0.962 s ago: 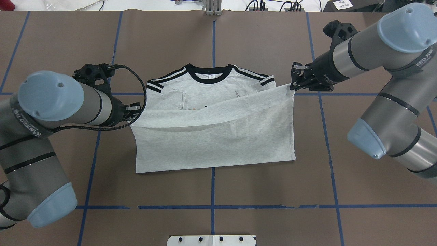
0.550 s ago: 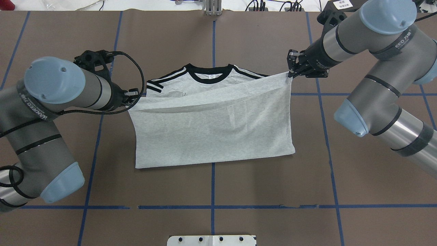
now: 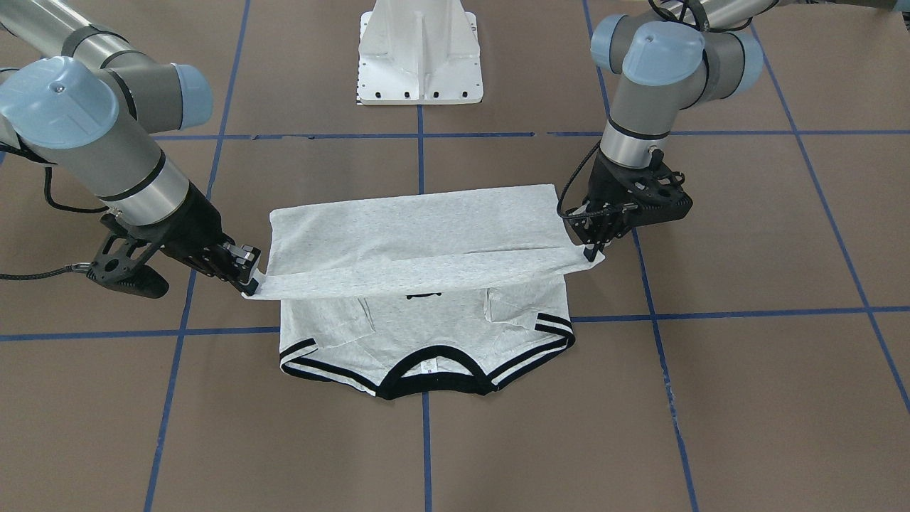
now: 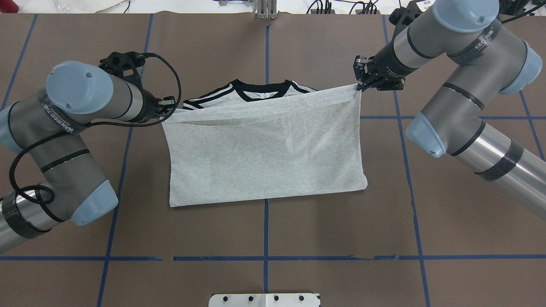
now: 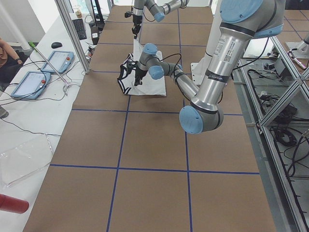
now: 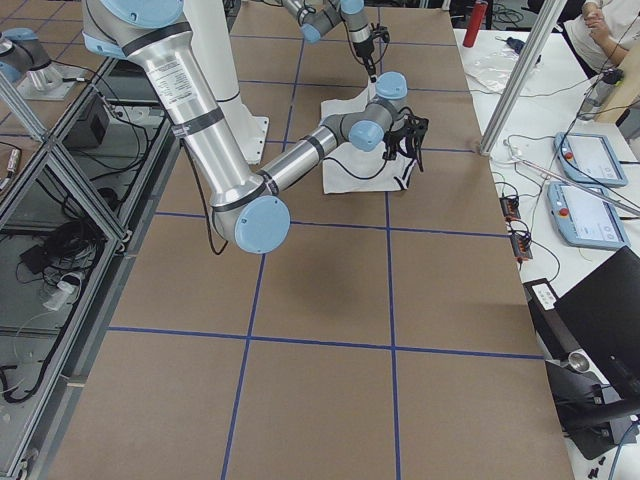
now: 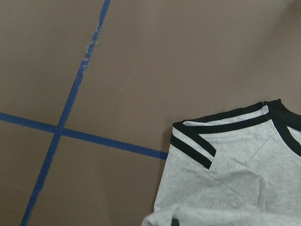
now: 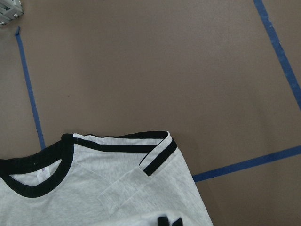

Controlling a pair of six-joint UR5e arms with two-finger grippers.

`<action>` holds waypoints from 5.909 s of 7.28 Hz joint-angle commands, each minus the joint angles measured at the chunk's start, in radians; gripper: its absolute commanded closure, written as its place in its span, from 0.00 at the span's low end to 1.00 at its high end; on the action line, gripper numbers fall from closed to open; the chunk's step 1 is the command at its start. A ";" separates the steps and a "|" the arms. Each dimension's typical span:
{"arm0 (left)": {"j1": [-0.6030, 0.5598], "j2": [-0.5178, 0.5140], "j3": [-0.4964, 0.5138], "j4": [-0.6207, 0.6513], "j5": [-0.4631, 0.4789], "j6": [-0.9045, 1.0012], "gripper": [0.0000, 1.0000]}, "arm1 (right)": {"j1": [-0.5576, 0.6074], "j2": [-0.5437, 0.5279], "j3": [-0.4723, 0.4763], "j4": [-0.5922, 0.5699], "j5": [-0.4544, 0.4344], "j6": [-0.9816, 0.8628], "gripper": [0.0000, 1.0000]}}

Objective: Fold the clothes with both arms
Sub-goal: 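Lay the hem over the collar with both grippers, folding the shirt in half, then release the hem and lower the right gripper to the nearest shirt corner, then grasp the shirt corner with the right gripper and drag it toward the robot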

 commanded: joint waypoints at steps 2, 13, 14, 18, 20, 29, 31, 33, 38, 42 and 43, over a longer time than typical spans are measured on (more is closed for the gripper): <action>-0.024 -0.073 0.131 -0.060 0.001 -0.001 1.00 | 0.001 0.067 -0.093 0.002 -0.002 -0.002 1.00; -0.027 -0.029 0.075 -0.078 0.002 0.002 0.00 | -0.059 -0.006 -0.106 0.172 -0.003 -0.002 0.00; -0.027 -0.011 0.023 -0.059 0.001 -0.001 0.00 | -0.099 -0.075 -0.019 0.169 -0.014 0.005 0.00; -0.022 -0.012 -0.036 -0.008 0.001 -0.014 0.00 | -0.267 -0.266 0.123 0.167 -0.138 0.011 0.02; -0.021 -0.012 -0.045 -0.006 0.002 -0.014 0.00 | -0.315 -0.257 0.112 0.160 -0.182 0.009 0.09; -0.021 -0.015 -0.057 -0.006 0.002 -0.014 0.00 | -0.309 -0.255 0.100 0.161 -0.158 -0.002 1.00; -0.021 -0.017 -0.061 -0.005 0.002 -0.014 0.00 | -0.309 -0.329 0.164 0.161 -0.150 0.000 1.00; -0.018 -0.017 -0.064 -0.005 0.002 -0.015 0.01 | -0.324 -0.472 0.289 0.155 -0.149 0.002 1.00; -0.007 -0.014 -0.076 -0.005 0.007 -0.049 0.01 | -0.611 -0.763 0.520 0.156 -0.035 0.067 1.00; 0.002 -0.010 -0.108 -0.002 -0.002 -0.051 0.01 | -0.708 -0.778 0.552 0.160 0.017 0.067 0.00; 0.039 -0.009 -0.146 0.029 -0.028 -0.073 0.01 | -0.635 -0.775 0.587 0.161 0.017 0.067 0.00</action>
